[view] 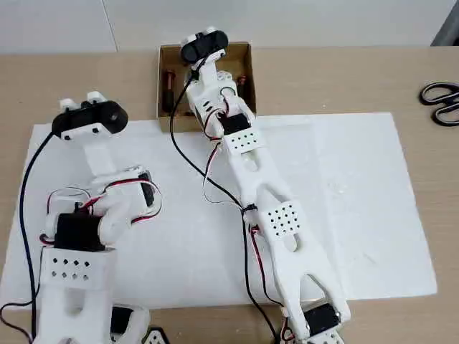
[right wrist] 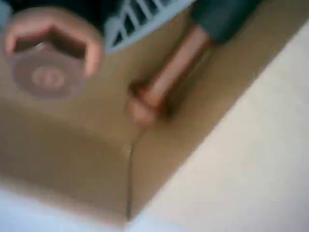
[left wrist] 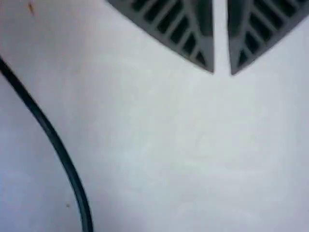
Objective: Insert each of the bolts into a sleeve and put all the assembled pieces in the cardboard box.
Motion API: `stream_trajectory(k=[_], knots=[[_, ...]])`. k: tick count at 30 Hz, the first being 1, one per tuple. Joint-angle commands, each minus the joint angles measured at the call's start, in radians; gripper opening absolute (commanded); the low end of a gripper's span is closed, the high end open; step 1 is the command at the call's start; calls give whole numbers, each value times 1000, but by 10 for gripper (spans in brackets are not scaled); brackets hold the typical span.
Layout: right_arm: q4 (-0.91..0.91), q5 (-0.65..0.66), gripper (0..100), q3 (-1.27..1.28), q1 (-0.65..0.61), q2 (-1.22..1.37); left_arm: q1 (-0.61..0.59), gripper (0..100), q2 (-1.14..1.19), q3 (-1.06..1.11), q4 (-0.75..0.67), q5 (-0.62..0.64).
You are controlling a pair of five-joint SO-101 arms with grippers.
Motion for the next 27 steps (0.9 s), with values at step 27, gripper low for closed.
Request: stream_trajectory(k=[27], knots=[[605,6,220,-354,12,-295,0,6,-8,-225,26,2]])
